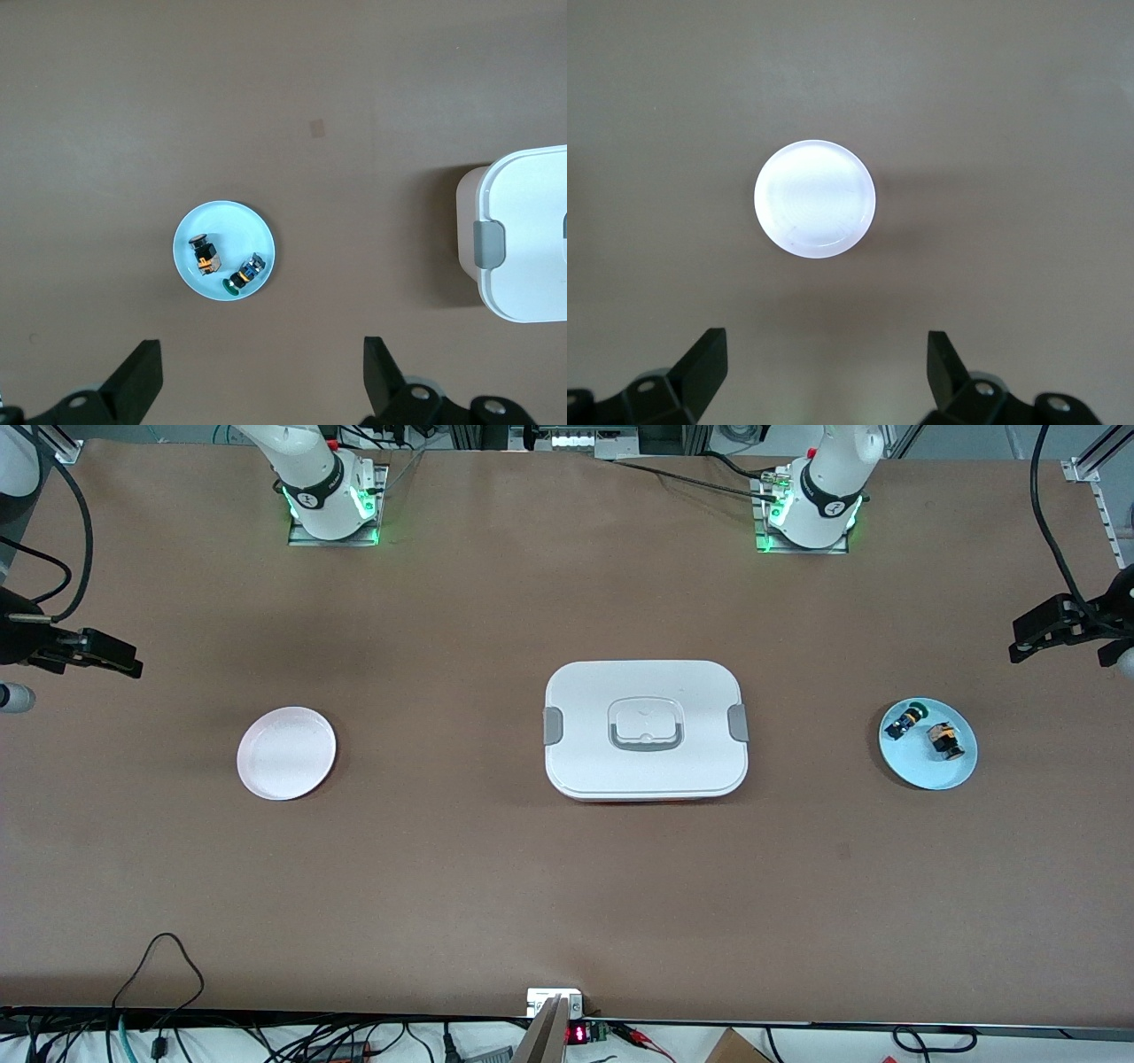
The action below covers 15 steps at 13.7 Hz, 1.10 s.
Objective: Transfer orange switch to right arm and place
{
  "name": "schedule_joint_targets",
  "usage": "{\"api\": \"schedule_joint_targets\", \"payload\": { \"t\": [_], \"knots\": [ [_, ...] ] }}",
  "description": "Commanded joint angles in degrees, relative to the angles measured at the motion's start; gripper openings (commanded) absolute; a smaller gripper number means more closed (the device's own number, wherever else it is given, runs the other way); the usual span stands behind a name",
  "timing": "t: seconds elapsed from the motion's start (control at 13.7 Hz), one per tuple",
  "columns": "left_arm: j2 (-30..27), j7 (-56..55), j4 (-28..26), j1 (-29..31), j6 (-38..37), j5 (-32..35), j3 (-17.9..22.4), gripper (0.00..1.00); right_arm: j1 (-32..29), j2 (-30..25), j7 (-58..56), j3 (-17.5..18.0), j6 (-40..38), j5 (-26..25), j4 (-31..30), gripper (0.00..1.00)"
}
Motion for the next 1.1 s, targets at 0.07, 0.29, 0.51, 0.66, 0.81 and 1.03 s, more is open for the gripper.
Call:
{"api": "schedule_joint_targets", "payload": {
  "t": [0.07, 0.29, 0.51, 0.66, 0.81, 1.03],
  "knots": [
    [0.8, 1.2, 1.0, -0.6, 1.5, -1.9, -1.0, 1.0, -0.1, -0.1, -0.7, 0.0, -0.5, 0.2, 0.3, 1.0],
    [-0.2, 0.8, 1.1, -0.6, 1.6, -0.8, -2.1, 1.0, 0.2, -0.1, -0.7, 0.0, -0.2, -0.1, 0.7, 1.0],
    [3.5, 1.2, 1.1, -0.1, 1.3, -2.2, -1.7, 1.0, 0.7, -0.2, -0.1, 0.6, -0.6, -0.6, 0.8, 1.0],
    [3.5, 5.7, -0.1, 1.8, 1.1, -3.1, -1.2, 1.0, 0.7, -0.2, 0.0, 0.5, -0.6, -0.2, 0.8, 1.0],
    [3.0, 17.4, -6.6, 4.1, 2.7, -1.7, -1.0, 1.0, 0.5, -0.2, -0.1, 0.3, -0.5, -0.1, 0.8, 1.0],
    [3.0, 31.6, -16.2, 6.6, 12.2, 1.2, -1.1, 1.0, 0.1, 0.4, -0.5, 0.3, -0.6, 0.2, 0.7, 1.0]
  ]
}}
